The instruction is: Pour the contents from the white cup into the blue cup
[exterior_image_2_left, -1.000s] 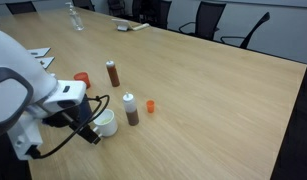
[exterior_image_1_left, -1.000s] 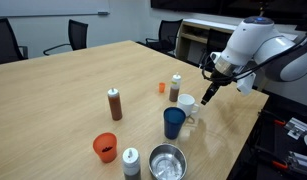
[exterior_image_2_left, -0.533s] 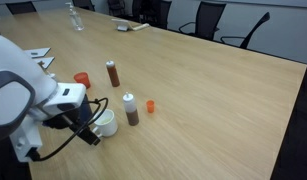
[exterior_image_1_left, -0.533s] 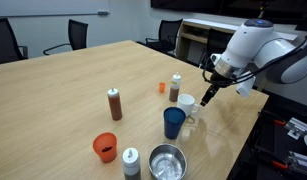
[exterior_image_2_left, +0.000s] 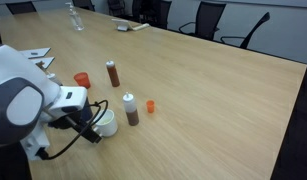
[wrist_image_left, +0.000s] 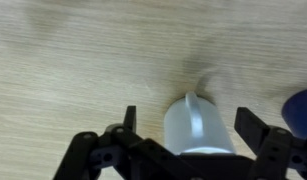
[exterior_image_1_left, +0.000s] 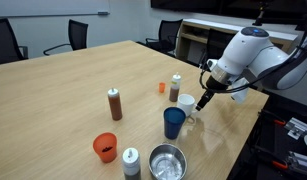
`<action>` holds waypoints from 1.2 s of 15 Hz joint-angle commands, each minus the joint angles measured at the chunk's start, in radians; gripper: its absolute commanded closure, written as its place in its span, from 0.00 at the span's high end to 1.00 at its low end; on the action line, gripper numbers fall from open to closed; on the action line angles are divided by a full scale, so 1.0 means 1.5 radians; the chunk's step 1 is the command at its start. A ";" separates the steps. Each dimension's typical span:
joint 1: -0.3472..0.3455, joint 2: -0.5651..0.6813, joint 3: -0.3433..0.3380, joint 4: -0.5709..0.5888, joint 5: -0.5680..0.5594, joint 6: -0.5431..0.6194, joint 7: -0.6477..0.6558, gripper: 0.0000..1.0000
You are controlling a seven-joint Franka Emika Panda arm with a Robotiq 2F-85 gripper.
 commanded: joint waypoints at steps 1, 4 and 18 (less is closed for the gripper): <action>0.028 0.048 -0.035 0.030 -0.028 0.039 0.028 1.00; 0.045 0.081 -0.050 0.048 -0.020 0.054 0.024 1.00; 0.119 0.150 -0.129 0.078 -0.005 0.129 0.025 0.00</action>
